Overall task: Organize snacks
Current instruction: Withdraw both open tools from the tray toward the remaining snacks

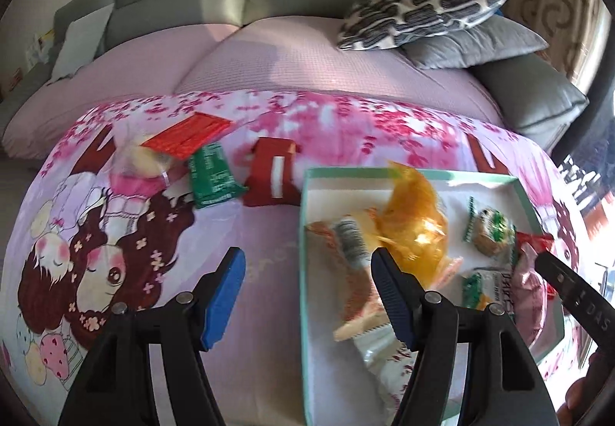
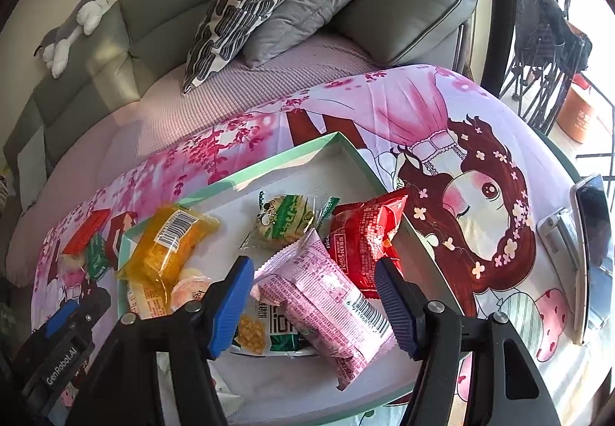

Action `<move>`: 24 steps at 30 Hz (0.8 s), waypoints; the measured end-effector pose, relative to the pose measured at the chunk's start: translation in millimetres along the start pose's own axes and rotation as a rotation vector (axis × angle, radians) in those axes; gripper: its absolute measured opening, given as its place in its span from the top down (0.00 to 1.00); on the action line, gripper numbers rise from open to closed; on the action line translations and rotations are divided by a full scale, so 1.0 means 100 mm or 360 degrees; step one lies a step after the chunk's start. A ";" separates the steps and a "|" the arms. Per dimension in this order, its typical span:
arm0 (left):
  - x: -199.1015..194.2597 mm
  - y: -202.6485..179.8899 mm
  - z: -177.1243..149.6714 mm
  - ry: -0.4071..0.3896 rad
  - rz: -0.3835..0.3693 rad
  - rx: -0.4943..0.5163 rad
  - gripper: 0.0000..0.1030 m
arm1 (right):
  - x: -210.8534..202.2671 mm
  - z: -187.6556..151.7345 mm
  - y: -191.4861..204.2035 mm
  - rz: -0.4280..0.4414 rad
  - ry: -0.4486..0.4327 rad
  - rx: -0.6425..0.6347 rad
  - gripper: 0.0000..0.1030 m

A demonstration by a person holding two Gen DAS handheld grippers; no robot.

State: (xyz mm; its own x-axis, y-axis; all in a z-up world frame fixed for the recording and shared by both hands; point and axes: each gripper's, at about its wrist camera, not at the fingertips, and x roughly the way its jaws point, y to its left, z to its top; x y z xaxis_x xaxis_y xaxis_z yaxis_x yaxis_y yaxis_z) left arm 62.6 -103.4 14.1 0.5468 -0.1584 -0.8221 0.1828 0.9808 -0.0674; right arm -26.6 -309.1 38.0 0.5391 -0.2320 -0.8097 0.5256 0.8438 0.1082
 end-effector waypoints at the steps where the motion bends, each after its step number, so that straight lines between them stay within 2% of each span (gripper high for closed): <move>1: 0.01 0.04 0.01 0.0003 0.0011 -0.0018 0.33 | 0.00 0.00 0.03 0.0007 -0.0001 -0.0011 0.33; 11: 0.02 0.06 0.00 0.0002 0.0025 -0.0016 0.29 | 0.00 -0.01 0.11 0.0015 0.0002 -0.0044 0.33; 12: 0.03 0.05 0.00 0.0003 0.0031 -0.0006 0.28 | 0.01 -0.01 0.10 0.0010 0.0003 -0.0043 0.31; 13: 0.03 0.04 0.00 0.0003 0.0041 0.0002 0.22 | 0.02 -0.01 0.09 -0.0001 0.0003 -0.0043 0.28; 14: 0.04 0.03 0.00 -0.0002 0.0059 0.0017 0.16 | 0.02 -0.01 0.08 -0.0014 0.0005 -0.0042 0.20; 15: 0.03 0.02 0.00 -0.0013 0.0074 0.0032 0.16 | 0.03 -0.01 0.08 -0.0026 0.0006 -0.0042 0.16; 20: 0.01 0.00 0.00 -0.0056 0.0115 0.0082 0.13 | 0.07 -0.01 0.07 -0.0052 0.0016 -0.0050 0.14; 24: 0.02 -0.01 0.00 -0.0074 0.0134 0.0094 0.09 | 0.07 -0.01 0.08 -0.0056 0.0013 -0.0062 0.08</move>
State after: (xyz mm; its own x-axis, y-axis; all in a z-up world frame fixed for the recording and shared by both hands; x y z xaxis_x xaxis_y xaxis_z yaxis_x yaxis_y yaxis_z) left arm 63.5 -104.6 12.6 0.5993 -0.0820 -0.7963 0.1815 0.9827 0.0355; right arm -18.9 -303.7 32.5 0.5153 -0.2583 -0.8172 0.5181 0.8534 0.0570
